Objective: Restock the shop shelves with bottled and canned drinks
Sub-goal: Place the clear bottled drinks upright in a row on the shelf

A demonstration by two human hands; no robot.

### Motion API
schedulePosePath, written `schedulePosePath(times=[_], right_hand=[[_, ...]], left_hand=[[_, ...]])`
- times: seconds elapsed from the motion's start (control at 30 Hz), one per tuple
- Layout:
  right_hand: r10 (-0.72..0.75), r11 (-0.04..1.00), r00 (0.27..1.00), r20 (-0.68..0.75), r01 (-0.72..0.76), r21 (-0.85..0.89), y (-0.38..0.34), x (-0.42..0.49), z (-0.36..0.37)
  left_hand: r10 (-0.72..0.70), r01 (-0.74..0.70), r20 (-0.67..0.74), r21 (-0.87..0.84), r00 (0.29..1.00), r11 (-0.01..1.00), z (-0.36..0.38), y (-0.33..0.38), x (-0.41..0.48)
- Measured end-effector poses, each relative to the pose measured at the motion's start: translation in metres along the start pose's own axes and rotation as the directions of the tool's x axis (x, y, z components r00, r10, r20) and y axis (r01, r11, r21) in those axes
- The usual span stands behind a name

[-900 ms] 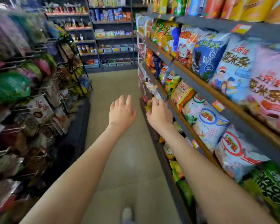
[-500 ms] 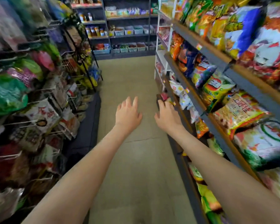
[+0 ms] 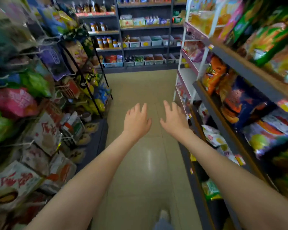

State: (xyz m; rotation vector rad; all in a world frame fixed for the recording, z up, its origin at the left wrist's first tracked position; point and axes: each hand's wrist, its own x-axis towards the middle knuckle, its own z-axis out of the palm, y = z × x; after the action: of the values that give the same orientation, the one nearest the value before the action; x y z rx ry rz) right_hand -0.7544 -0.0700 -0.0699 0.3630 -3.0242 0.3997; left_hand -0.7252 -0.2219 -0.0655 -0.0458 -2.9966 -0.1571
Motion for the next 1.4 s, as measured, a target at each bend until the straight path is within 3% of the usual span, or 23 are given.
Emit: schedulePosePath(times=[0.33,0.67,1.07,1.4], right_hand=[[-0.186,0.982,0.982,-0.003,0.186,-0.014,-0.017,0.366,0.001],[-0.139,0.99,0.988,-0.069,0.137,-0.038,-0.015,0.758,0.009],[-0.058,0.998,0.93,-0.362,0.04,-0.056,0.099,1.191,-0.033],[-0.018,1.0,0.901,-0.434,0.005,-0.031,0.181,1.519,-0.074]], left_hand=[[-0.068,0.075,-0.11,0.057,0.992,0.996,0.003,-0.106,0.334],[-0.049,0.063,-0.132,0.106,0.99,0.992,0.012,-0.213,0.727],[0.098,-0.072,-0.353,0.087,0.93,0.994,0.012,-0.22,1.176],[0.119,-0.093,-0.418,0.081,0.901,0.992,0.011,-0.202,1.508]])
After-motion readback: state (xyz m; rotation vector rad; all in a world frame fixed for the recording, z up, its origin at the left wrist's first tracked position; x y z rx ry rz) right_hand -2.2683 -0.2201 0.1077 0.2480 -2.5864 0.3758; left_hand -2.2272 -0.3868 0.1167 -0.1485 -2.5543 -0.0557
